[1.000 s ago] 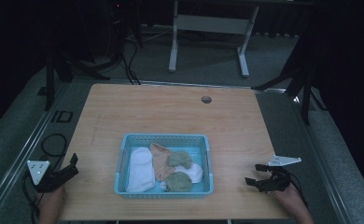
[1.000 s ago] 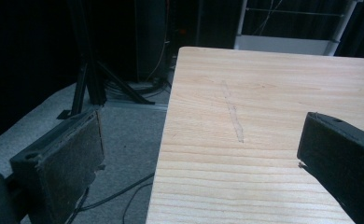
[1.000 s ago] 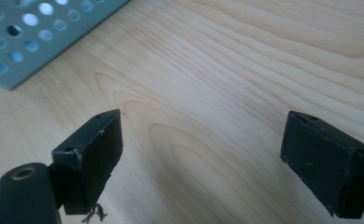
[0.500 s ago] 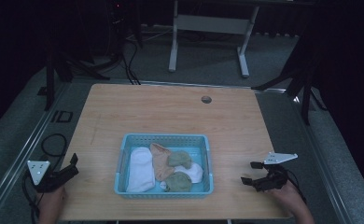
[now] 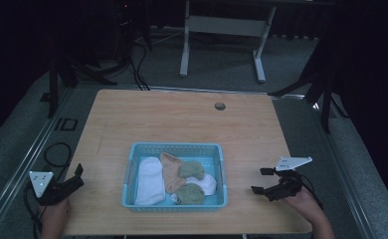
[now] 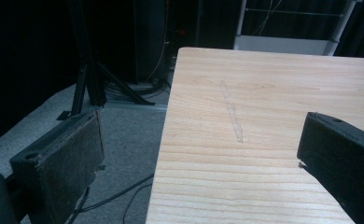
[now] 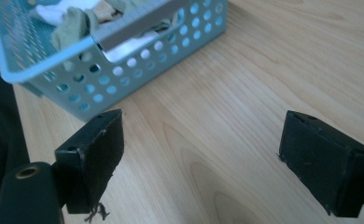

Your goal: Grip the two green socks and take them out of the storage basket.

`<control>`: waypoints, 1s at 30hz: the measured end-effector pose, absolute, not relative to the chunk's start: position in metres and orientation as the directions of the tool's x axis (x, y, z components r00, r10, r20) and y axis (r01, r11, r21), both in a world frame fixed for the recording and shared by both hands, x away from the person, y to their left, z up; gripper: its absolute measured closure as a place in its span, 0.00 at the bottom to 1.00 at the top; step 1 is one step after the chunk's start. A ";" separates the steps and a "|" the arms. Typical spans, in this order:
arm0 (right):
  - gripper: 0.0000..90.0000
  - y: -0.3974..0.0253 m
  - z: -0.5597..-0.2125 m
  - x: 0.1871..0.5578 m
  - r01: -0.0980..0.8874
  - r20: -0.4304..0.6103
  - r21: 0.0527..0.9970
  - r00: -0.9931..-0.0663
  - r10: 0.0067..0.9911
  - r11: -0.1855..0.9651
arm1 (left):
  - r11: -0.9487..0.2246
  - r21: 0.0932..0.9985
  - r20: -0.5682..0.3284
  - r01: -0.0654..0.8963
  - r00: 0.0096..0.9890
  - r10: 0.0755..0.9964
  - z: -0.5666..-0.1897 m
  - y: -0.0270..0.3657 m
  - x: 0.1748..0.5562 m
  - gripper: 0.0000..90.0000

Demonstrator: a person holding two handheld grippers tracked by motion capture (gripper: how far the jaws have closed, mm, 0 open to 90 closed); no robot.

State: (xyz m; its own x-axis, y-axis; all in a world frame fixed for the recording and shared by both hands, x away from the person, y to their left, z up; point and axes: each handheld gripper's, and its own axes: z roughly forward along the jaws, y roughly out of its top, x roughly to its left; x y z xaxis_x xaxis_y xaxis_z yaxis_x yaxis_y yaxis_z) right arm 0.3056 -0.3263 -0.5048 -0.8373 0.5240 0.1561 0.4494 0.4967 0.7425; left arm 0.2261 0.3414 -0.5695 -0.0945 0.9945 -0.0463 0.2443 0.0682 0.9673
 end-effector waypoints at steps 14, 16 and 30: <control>0.15 -0.290 -0.477 0.311 0.364 0.107 0.749 -0.891 0.442 0.553 | 0.068 0.968 -0.046 0.244 -0.093 0.995 -0.570 0.341 0.226 0.01; 0.15 -0.287 -0.475 0.311 0.355 0.104 0.751 -0.896 0.432 0.557 | 0.068 0.968 -0.046 0.243 -0.093 0.995 -0.570 0.342 0.226 0.01; 0.16 -0.237 -0.461 0.315 0.263 0.072 0.731 -0.947 0.312 0.629 | 0.068 0.967 -0.048 0.244 -0.089 0.995 -0.570 0.342 0.226 0.01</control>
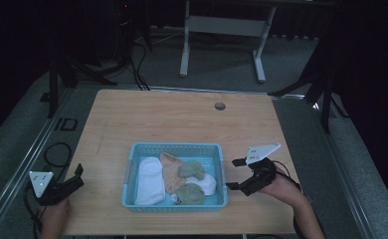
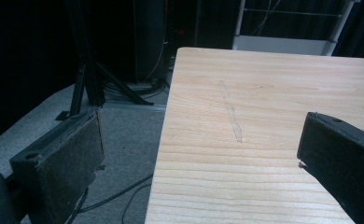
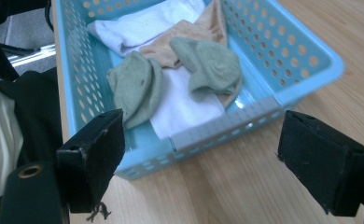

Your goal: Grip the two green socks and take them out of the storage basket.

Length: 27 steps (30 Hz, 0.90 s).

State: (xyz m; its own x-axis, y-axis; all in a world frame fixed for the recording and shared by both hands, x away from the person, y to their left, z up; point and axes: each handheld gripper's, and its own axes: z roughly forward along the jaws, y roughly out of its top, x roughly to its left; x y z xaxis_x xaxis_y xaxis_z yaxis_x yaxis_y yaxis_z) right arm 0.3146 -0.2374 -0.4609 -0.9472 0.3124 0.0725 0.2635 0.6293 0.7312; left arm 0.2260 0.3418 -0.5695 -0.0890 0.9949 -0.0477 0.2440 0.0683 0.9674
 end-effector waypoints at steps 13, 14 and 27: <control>0.16 -0.206 -0.459 0.317 0.218 0.064 0.698 -0.968 0.244 0.682 | 0.068 0.967 -0.048 0.244 -0.087 0.995 -0.570 0.342 0.226 0.01; 0.16 -0.204 -0.459 0.317 0.216 0.064 0.698 -0.968 0.242 0.683 | 0.068 0.967 -0.048 0.244 -0.086 0.995 -0.569 0.342 0.226 0.01; 0.32 -0.170 -0.474 0.317 0.174 0.071 0.638 -0.983 0.167 0.750 | 0.070 0.967 -0.050 0.246 -0.085 0.995 -0.569 0.342 0.226 0.01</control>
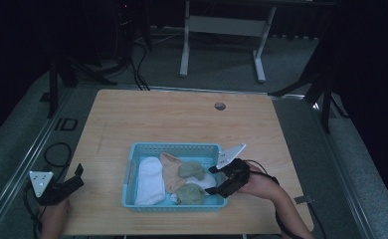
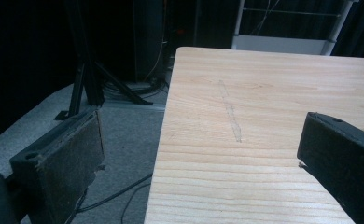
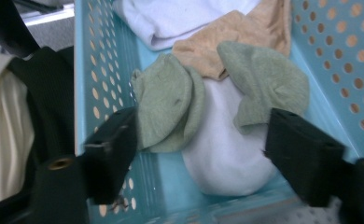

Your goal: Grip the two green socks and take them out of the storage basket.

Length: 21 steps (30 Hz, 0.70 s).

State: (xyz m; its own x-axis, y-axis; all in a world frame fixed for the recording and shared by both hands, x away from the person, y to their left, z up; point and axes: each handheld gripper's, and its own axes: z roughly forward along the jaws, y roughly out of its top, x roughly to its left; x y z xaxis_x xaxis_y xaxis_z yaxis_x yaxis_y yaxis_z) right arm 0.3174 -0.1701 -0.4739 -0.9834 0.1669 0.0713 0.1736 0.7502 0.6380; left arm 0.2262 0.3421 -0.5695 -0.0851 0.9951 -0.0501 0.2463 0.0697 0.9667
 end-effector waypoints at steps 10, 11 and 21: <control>0.57 -0.138 -0.486 0.316 0.133 0.069 0.583 -0.991 0.114 0.802 | 0.068 0.967 -0.048 0.246 -0.085 0.995 -0.569 0.342 0.226 0.01; 0.59 -0.135 -0.487 0.316 0.131 0.064 0.578 -0.991 0.115 0.806 | 0.067 0.967 -0.047 0.247 -0.084 0.995 -0.569 0.342 0.226 0.01; 0.64 -0.115 -0.500 0.320 0.119 0.058 0.510 -0.993 0.104 0.852 | 0.061 0.967 -0.042 0.248 -0.081 0.996 -0.569 0.342 0.226 0.01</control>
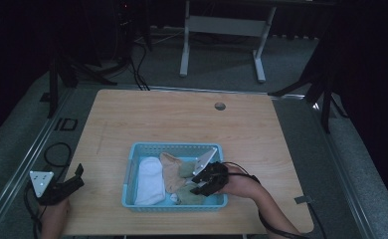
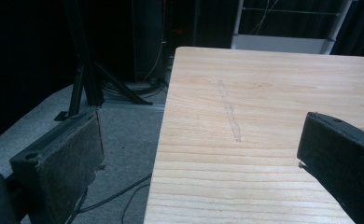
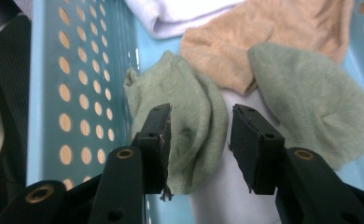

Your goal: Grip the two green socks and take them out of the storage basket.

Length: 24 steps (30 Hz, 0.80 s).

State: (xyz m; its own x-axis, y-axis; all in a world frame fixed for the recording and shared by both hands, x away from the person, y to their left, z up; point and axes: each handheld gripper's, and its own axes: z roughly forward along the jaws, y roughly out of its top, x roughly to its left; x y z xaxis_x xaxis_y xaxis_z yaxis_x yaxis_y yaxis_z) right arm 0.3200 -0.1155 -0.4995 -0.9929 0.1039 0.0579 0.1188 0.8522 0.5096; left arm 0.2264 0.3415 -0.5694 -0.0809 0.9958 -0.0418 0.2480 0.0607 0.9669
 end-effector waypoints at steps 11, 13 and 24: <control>0.90 -0.113 -0.501 0.317 0.082 0.021 0.470 -0.996 0.081 0.879 | 0.057 0.967 -0.038 0.250 -0.081 0.996 -0.569 0.341 0.226 0.01; 0.90 -0.113 -0.499 0.315 0.073 0.018 0.473 -0.997 0.074 0.878 | 0.057 0.967 -0.037 0.250 -0.081 0.996 -0.569 0.341 0.226 0.01; 0.91 -0.119 -0.477 0.310 0.053 0.000 0.514 -0.998 0.062 0.856 | 0.056 0.967 -0.036 0.249 -0.084 0.996 -0.569 0.341 0.227 0.01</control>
